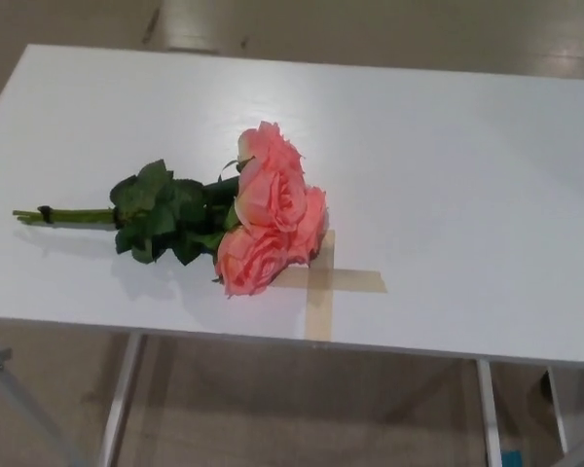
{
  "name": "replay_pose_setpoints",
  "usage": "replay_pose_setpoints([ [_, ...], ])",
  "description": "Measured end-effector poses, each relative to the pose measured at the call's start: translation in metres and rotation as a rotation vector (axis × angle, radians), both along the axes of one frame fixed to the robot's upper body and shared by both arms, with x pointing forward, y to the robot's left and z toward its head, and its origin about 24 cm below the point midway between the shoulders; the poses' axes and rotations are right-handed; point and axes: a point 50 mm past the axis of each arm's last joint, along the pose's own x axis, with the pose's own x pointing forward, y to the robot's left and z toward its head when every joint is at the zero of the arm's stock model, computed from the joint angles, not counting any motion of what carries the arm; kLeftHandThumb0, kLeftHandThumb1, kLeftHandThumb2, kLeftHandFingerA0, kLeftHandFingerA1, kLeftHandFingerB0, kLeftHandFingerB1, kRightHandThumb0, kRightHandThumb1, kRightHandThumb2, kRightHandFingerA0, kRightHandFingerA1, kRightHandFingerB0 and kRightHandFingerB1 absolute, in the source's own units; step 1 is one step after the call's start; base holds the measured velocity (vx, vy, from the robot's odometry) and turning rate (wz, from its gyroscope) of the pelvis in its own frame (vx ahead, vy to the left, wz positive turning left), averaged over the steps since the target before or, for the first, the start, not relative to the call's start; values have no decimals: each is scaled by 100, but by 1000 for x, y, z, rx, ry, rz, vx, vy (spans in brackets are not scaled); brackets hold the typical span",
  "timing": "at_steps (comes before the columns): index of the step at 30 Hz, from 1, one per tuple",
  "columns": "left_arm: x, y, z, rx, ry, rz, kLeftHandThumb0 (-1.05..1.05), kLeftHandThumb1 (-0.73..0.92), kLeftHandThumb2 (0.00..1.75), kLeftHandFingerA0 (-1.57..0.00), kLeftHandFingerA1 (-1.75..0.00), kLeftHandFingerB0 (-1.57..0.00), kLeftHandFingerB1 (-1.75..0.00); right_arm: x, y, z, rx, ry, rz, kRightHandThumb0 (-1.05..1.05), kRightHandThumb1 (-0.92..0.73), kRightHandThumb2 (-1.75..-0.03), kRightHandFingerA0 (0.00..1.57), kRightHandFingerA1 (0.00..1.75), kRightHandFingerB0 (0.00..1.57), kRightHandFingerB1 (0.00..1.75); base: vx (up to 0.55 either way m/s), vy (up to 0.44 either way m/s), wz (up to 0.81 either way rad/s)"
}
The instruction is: Use the left hand to pick up the rose and passes it to a human.
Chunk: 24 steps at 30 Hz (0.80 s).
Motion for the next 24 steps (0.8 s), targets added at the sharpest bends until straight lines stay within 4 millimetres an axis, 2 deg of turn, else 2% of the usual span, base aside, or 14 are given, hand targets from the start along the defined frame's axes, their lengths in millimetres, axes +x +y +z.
replay_pose_setpoints([
  [2,-1,0,0,-5,0,-3,-51,52,79,-51,-51,-37,-45,1,0,0,-1,-2,3,-29,-65,-59,65,43,52,38,0,0,0],
  [3,-1,0,0,-6,1,-4,-47,59,58,-52,-38,-37,-33,1,0,0,-1,-2,3,-29,-65,-59,65,43,51,38,0,0,0],
  [6,-2,0,-1,-14,-2,2,-48,58,57,-47,-36,-34,-32,0,0,0,-2,0,6,-29,-65,-59,65,43,51,38,0,0,0],
  [7,-3,1,-1,-17,-3,4,-28,33,91,-10,-51,-10,-50,0,0,0,-3,2,6,-29,-65,-59,65,43,51,38,0,0,0],
  [9,-3,1,0,-24,-13,8,-30,31,90,-7,-50,-7,-49,-1,0,-1,-4,4,8,-29,-65,-59,65,43,51,38,0,0,0],
  [10,-3,1,0,-26,-17,8,-33,28,87,0,-49,0,-46,-1,0,-1,-4,5,9,-29,-65,-59,65,43,52,38,0,0,0],
  [11,-2,1,0,-29,-26,8,-33,25,85,-1,-49,0,-46,-1,0,-1,-5,5,10,-29,-65,-59,66,43,52,38,0,0,0],
  [12,-1,1,1,-32,-40,5,-62,40,78,0,-36,-12,-40,0,0,0,-6,4,12,-29,-65,-59,65,43,52,39,0,0,0],
  [17,4,-3,6,-50,-136,-34,-58,38,77,0,-35,-13,-36,4,0,1,-8,-4,20,-29,-65,-59,67,44,53,39,0,0,0],
  [18,4,-4,8,-57,-161,-50,-60,45,55,-10,-27,-13,-25,3,0,1,-9,-4,21,-29,-65,-59,67,44,53,39,0,0,0],
  [19,5,-5,9,-62,-179,-61,-60,45,55,-10,-27,-13,-25,3,0,1,-9,-4,21,-29,-65,-59,67,44,53,39,0,0,0],
  [20,5,-6,11,-69,-204,-76,-31,21,82,0,-49,0,-46,3,0,1,-9,-4,21,-29,-65,-59,67,44,53,39,0,0,0],
  [23,7,-12,22,-98,-302,-134,-30,22,82,-1,-48,-1,-46,3,1,1,-9,-3,23,-29,-65,-59,67,44,53,39,0,0,0],
  [24,7,-13,25,-104,-324,-149,-55,43,54,-16,-29,-20,-28,3,1,1,-9,-2,23,-29,-65,-59,67,44,53,39,0,0,0],
])
